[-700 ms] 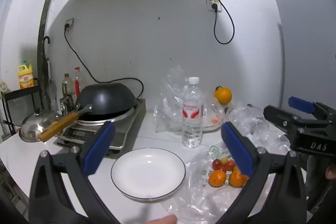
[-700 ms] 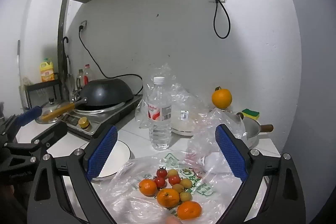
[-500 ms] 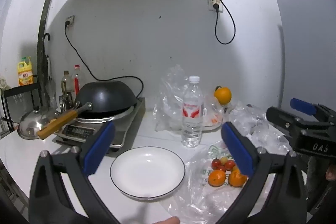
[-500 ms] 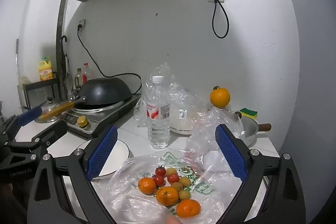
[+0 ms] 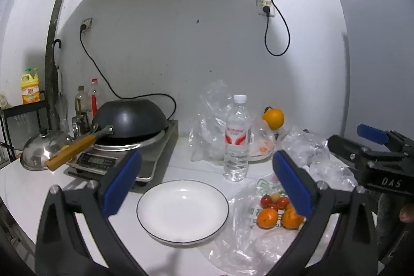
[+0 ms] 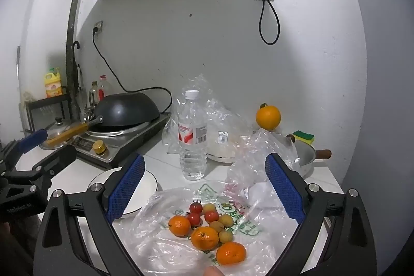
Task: Organize fruits
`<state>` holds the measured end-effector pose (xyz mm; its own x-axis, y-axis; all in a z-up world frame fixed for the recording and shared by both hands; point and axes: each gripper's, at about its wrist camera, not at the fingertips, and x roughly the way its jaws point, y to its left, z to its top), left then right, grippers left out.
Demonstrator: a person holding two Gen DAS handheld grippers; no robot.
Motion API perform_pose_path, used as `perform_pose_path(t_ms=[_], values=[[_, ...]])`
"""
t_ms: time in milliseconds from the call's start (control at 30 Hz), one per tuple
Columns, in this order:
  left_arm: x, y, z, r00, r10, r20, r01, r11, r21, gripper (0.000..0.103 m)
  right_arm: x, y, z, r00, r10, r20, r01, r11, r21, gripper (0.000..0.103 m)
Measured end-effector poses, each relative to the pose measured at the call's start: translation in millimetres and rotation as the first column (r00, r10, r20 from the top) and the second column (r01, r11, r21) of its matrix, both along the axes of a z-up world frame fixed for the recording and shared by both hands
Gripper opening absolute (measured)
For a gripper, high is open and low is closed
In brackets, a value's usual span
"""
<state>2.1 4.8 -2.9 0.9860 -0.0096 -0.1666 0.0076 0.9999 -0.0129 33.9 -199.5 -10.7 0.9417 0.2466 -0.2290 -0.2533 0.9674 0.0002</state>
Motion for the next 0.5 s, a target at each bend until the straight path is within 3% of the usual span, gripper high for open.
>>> perform_pose_path(t_ms=[500], values=[[-1.9,1.7,0.8,1.0,-0.016,-0.002,0.016,1.0,-0.008,0.102,-1.5,2.6,2.2,1.0,-0.008,-0.009,0.008,1.0,-0.012,0.096]])
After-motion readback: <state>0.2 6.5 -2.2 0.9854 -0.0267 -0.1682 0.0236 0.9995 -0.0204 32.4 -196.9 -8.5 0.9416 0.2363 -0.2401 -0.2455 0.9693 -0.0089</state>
